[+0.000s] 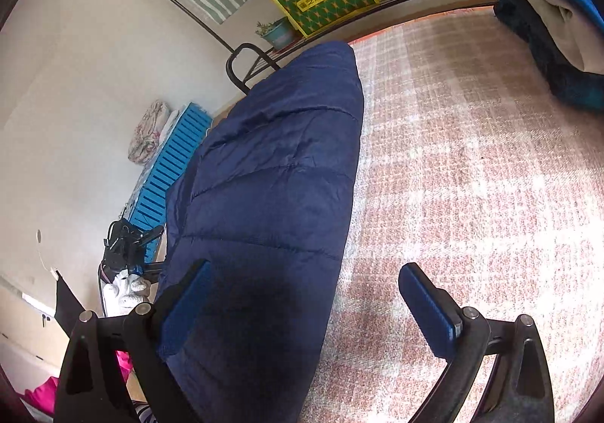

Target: Fold large clothes

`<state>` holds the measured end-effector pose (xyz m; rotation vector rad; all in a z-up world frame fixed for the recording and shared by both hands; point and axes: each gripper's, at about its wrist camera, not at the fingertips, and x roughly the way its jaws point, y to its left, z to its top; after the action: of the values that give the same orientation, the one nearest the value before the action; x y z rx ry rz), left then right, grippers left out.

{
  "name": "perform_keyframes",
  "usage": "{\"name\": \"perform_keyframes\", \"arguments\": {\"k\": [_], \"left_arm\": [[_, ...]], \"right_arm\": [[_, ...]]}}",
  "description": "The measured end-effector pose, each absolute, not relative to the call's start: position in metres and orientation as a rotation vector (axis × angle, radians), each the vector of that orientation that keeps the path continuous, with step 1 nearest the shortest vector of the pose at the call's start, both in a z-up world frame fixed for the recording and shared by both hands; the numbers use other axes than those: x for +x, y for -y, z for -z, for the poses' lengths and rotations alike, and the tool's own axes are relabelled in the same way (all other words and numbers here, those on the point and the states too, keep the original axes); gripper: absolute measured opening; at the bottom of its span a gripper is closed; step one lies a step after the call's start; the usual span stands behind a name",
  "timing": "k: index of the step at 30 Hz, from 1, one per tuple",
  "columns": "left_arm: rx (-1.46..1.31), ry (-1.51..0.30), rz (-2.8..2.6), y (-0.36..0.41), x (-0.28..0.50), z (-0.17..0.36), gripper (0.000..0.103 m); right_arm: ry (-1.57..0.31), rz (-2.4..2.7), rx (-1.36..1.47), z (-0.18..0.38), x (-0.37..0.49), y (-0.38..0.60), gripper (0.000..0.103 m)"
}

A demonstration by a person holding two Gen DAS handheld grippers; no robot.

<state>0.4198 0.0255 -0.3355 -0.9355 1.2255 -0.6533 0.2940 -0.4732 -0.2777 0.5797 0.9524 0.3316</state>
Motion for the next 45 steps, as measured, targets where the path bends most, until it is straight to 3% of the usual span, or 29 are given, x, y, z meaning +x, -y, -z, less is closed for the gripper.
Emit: {"name": "perform_keyframes", "arguments": {"k": [11, 14, 16, 18, 20, 22, 24, 27, 45], "left_arm": [[-0.851, -1.232, 0.723, 0.015, 0.434, 0.328, 0.078], [-0.785, -1.238, 0.712, 0.029, 0.437, 0.325, 0.072], [-0.737, -1.241, 0.688, 0.036, 0.438, 0.324, 0.059], [-0.704, -1.236, 0.664, 0.042, 0.436, 0.321, 0.049], [-0.654, -1.220, 0.651, 0.045, 0.431, 0.314, 0.039], [-0.588, -1.195, 0.643, 0.048, 0.423, 0.302, 0.029], [-0.532, -1.175, 0.636, 0.053, 0.417, 0.291, 0.025], [-0.444, -1.141, 0.619, 0.062, 0.404, 0.274, 0.021], [-0.249, -1.017, 0.699, 0.123, 0.337, 0.193, 0.017]], "right_arm": [[-0.960, -0.392, 0.657, 0.309, 0.320, 0.469, 0.098], [-0.961, -0.400, 0.656, 0.311, 0.331, 0.462, 0.094], [-0.977, -0.417, 0.648, 0.312, 0.338, 0.453, 0.083], [-0.993, -0.404, 0.610, 0.311, 0.342, 0.441, 0.082], [-1.023, -0.373, 0.531, 0.307, 0.343, 0.429, 0.072], [-1.030, -0.353, 0.463, 0.301, 0.341, 0.422, 0.051], [-1.032, -0.341, 0.429, 0.290, 0.337, 0.418, 0.038], [-1.038, -0.286, 0.291, 0.272, 0.330, 0.400, 0.029], [-0.926, -0.088, -0.160, 0.178, 0.255, 0.383, 0.022]]}}
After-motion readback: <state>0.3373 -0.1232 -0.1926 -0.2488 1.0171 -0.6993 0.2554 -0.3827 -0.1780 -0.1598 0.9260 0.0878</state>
